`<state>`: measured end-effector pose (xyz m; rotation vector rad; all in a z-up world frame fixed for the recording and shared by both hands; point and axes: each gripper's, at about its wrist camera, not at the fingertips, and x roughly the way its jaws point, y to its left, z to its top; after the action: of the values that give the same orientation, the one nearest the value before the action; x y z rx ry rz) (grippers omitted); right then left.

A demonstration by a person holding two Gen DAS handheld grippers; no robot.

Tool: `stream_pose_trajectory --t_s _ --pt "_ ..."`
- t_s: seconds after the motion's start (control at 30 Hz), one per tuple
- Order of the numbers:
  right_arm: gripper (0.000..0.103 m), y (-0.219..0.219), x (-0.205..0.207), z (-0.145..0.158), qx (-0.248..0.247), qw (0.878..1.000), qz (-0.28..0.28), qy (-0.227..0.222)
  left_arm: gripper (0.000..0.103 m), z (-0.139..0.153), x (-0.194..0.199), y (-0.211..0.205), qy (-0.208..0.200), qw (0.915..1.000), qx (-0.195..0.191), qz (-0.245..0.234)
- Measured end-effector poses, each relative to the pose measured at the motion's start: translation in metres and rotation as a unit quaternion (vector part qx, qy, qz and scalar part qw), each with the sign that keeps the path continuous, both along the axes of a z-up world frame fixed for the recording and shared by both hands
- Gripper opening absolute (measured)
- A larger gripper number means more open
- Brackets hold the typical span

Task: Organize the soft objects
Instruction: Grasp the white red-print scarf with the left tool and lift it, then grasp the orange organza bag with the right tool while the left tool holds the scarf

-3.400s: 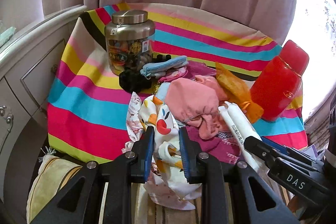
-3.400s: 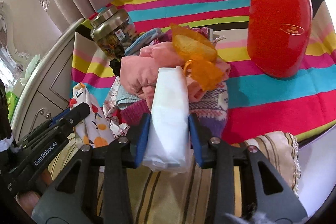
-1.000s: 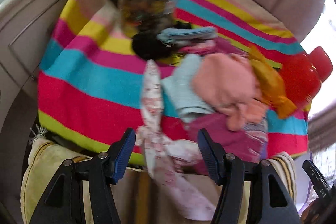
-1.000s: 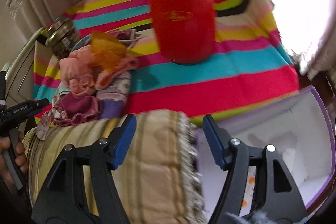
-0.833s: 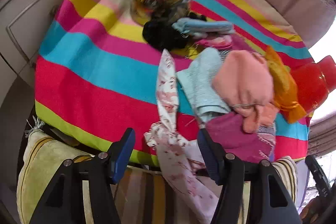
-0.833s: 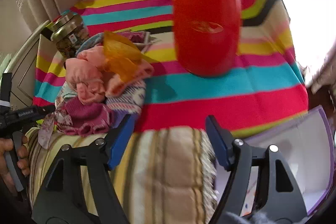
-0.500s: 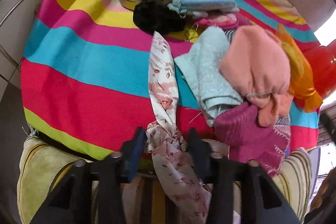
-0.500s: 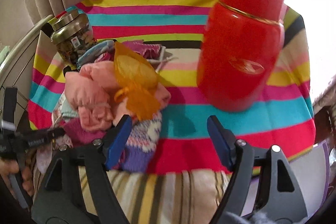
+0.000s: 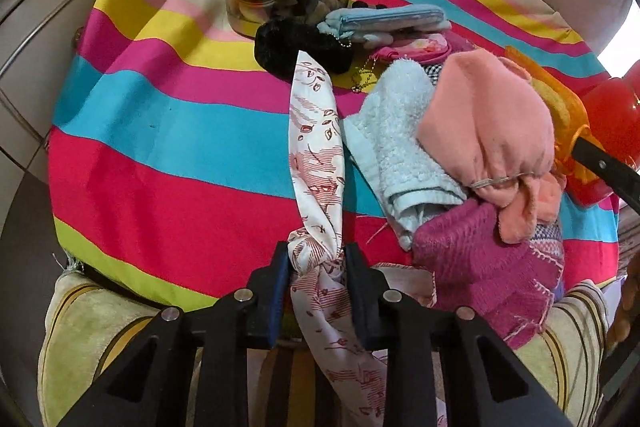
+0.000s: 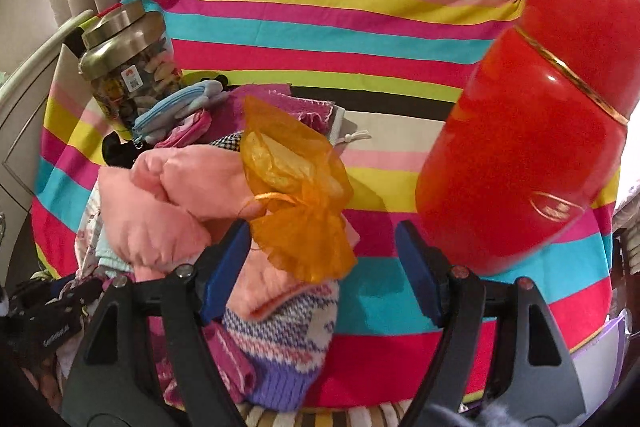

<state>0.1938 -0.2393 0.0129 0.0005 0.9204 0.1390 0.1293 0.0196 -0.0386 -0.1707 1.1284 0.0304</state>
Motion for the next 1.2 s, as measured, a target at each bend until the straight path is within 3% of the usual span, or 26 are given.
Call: stream_pose_trajectory --t_s 0.3,0.37,0.47,0.63,1.2 --pt "0.073 0.008 0.020 -0.009 -0.003 1.000 -0.001 0.004 0.028 0.000 0.003 0.001 -0.007 1.0000 -0.001 0.000" --pt "0.054 0.011 0.023 -0.012 -0.003 1.000 0.004 0.009 0.028 0.001 0.002 0.002 -0.009 1.0000 0.000 0.001" --pt "0.034 0.013 0.024 -0.016 0.001 1.000 0.011 0.015 0.027 0.002 0.001 0.001 -0.013 0.9999 0.003 0.004" --pt "0.022 0.010 0.018 -0.011 0.000 1.000 0.005 -0.005 0.026 0.007 -0.002 0.000 -0.022 0.9997 0.009 0.008" --pt "0.020 -0.011 -0.020 0.013 0.019 0.999 -0.016 -0.039 0.026 0.033 -0.021 -0.010 -0.070 0.9959 0.052 0.023"
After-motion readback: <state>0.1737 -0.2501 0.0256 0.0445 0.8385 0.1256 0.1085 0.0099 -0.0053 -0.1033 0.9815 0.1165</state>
